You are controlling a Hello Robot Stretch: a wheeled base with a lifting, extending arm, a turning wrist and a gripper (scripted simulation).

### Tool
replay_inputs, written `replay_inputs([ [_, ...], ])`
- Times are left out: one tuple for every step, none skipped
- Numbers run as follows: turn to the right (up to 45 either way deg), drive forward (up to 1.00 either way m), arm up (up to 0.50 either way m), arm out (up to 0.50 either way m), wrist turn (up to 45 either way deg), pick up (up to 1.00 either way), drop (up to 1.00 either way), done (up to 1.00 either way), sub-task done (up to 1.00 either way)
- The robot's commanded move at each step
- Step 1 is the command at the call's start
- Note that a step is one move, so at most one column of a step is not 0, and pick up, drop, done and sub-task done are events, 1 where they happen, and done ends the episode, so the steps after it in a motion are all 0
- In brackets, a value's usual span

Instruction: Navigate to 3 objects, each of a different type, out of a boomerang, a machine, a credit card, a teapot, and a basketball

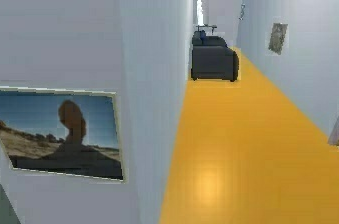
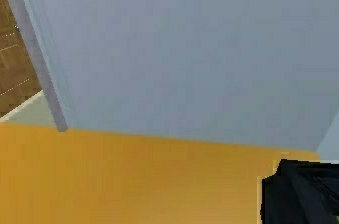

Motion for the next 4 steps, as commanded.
replay_inputs([
  [-45.0, 0.0, 0.0, 0.0, 0.0, 0.0, 0.0, 0.0, 0.0],
  [-24.0, 0.0, 0.0, 0.0, 0.0, 0.0, 0.0, 0.0, 0.0],
  [0.0, 1.0, 0.0, 0.0, 0.0, 0.0, 0.0, 0.0, 0.0],
  [-9.0, 0.0, 0.0, 0.0, 0.0, 0.0, 0.0, 0.0, 0.0],
])
